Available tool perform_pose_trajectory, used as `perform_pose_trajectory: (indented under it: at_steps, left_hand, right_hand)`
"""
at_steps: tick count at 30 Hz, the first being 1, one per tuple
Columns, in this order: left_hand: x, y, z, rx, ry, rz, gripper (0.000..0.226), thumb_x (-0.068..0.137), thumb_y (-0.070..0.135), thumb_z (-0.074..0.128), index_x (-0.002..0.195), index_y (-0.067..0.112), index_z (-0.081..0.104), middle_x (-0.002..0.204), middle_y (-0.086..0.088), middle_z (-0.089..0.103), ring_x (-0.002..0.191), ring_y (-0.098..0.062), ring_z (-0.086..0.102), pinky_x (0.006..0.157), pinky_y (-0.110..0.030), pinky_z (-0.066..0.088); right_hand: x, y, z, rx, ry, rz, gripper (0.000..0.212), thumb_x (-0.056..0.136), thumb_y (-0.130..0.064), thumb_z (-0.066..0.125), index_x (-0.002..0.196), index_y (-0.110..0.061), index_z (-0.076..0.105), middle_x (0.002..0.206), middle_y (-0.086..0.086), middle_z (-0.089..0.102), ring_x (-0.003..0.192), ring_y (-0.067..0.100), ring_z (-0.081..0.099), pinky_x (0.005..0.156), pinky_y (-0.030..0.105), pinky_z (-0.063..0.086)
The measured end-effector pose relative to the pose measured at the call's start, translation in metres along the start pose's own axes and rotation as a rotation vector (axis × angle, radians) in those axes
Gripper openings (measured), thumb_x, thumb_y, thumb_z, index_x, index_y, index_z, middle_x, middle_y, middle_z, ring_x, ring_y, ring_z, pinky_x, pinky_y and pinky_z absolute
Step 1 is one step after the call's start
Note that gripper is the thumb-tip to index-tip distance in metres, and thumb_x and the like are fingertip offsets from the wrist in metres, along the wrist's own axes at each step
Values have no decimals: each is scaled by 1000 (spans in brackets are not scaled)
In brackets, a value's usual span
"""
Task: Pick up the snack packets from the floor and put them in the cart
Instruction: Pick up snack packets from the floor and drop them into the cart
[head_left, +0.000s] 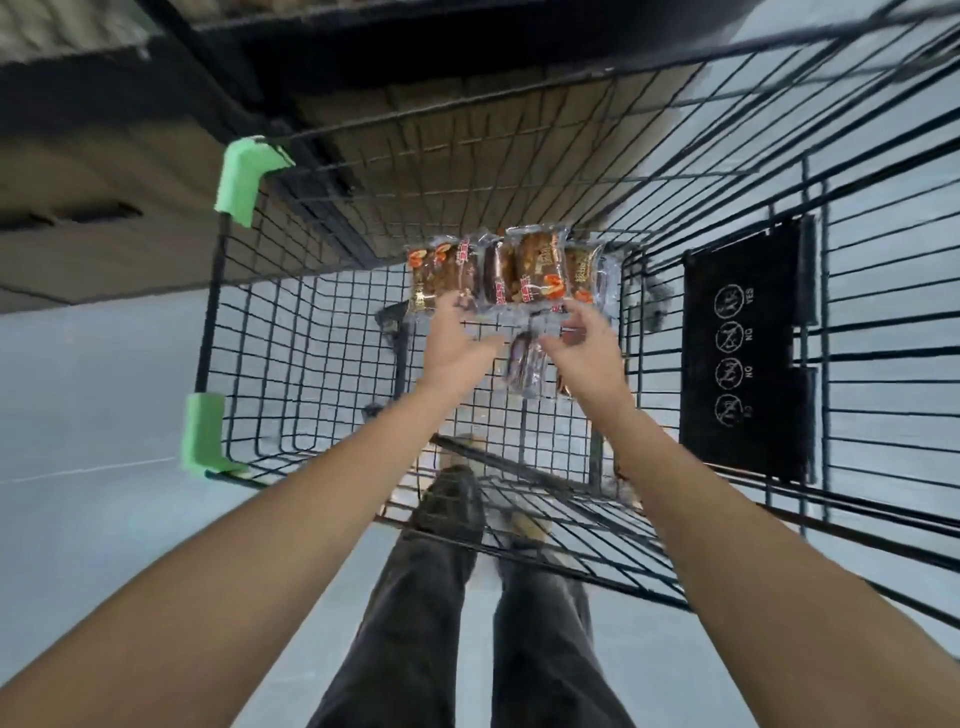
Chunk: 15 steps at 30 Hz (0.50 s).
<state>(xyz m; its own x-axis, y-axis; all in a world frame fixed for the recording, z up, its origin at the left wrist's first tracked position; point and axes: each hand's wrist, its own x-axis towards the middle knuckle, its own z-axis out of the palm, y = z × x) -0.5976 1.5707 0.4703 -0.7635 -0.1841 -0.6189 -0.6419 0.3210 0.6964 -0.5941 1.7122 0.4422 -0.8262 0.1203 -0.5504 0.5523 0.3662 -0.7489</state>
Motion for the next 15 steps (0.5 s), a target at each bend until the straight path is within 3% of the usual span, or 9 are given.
perform_pose_trajectory:
  at_steps: [1,3,6,8,12,15]
  left_hand:
    - [-10,3,-11,-15,25,11,62,84,5,65,137,13,34,114,6,45,110,-11,48,93,-21,34]
    - [-35,7,-31,-34,89,47,55,85,8,65,132,16,39,111,8,47,110,-12,49,94,-27,37]
    - [-74,11,-57,-75,162,52,64,89,12,62,143,14,29,135,-1,43,121,-15,46,94,-23,33]
    - [-111,9,-76,-98,236,48,70,90,17,62,148,13,22,150,-4,33,132,-19,40,102,-26,32]
    - [-181,-7,-118,-159,396,26,63,87,19,65,142,13,35,145,-4,41,130,-22,43,109,-35,35]
    - [-231,-28,-154,-232,491,-11,57,87,17,65,139,9,41,142,-8,45,127,-25,47,108,-36,36]
  right_hand:
    - [-8,-11,1,-19,-30,-41,53,89,-15,64,138,-16,43,116,-3,53,98,7,55,74,4,47]
    - [-27,-31,3,-47,-101,-123,56,90,-14,64,140,-16,40,123,-1,54,104,8,53,63,0,42]
    - [-55,-61,6,-51,-202,-205,58,88,-18,66,140,-17,41,124,1,56,109,10,51,81,16,42]
    - [-89,-83,8,-77,-304,-277,58,88,-20,66,140,-17,41,118,1,57,106,11,54,88,24,45]
    - [-146,-121,28,-157,-489,-383,56,88,-20,65,139,-15,41,115,5,60,107,15,57,94,29,47]
    - [-188,-142,55,-270,-657,-449,52,89,-21,63,136,-13,44,115,6,62,107,16,58,84,22,44]
